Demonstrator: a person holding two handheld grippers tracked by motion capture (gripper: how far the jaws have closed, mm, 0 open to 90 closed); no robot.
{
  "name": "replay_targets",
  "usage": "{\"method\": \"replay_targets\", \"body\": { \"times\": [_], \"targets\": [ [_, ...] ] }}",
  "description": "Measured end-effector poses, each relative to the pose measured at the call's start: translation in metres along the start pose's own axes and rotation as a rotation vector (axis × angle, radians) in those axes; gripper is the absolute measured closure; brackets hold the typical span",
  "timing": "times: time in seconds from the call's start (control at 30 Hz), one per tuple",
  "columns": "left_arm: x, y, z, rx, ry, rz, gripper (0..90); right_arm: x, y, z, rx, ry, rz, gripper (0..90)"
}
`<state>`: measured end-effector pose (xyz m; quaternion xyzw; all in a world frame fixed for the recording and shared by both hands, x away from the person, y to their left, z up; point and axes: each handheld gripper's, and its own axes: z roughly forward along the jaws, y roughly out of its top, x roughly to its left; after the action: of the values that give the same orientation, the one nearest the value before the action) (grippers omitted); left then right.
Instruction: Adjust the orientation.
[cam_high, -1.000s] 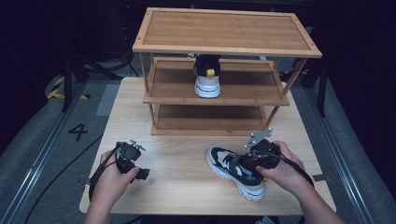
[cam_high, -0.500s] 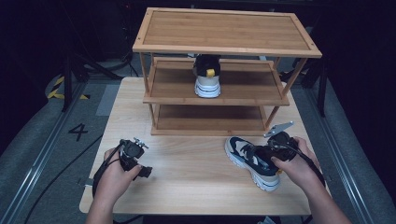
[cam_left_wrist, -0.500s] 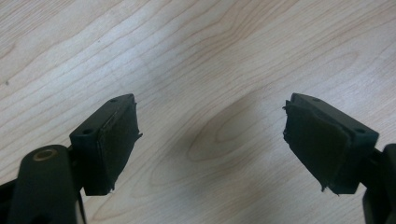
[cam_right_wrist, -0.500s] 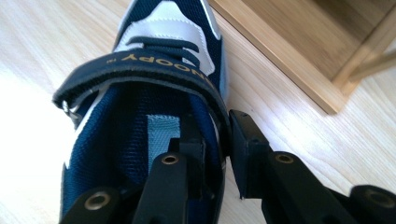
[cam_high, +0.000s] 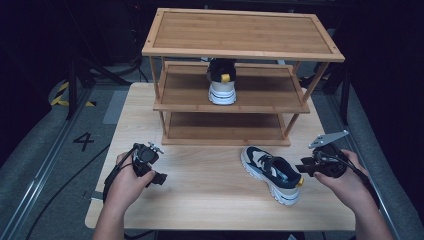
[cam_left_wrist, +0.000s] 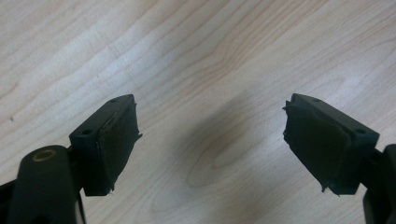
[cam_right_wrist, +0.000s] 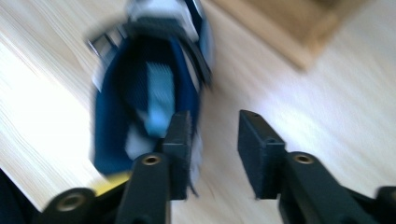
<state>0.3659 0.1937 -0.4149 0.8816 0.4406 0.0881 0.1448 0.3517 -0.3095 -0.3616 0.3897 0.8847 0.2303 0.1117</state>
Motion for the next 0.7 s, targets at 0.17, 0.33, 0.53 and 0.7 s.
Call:
{"method": "replay_targets", "body": {
  "times": [0.17,0.33,0.53,0.7],
  "targets": [
    [0.000,0.009,0.001,0.004,-0.003,0.013,17.9,0.000,-0.017,0.020,0.151,-0.005,0.007,73.7],
    [0.004,0.018,-0.001,-0.004,-0.013,0.017,17.8,0.012,-0.022,0.029,0.184,0.001,-0.015,78.7],
    [0.004,0.024,0.002,0.009,-0.011,0.023,17.8,0.026,-0.023,0.028,0.180,0.067,-0.040,77.9],
    [0.001,0.026,0.003,0.011,-0.017,0.031,17.8,0.051,-0.015,0.033,0.175,0.145,-0.127,71.2]
  ]
}}
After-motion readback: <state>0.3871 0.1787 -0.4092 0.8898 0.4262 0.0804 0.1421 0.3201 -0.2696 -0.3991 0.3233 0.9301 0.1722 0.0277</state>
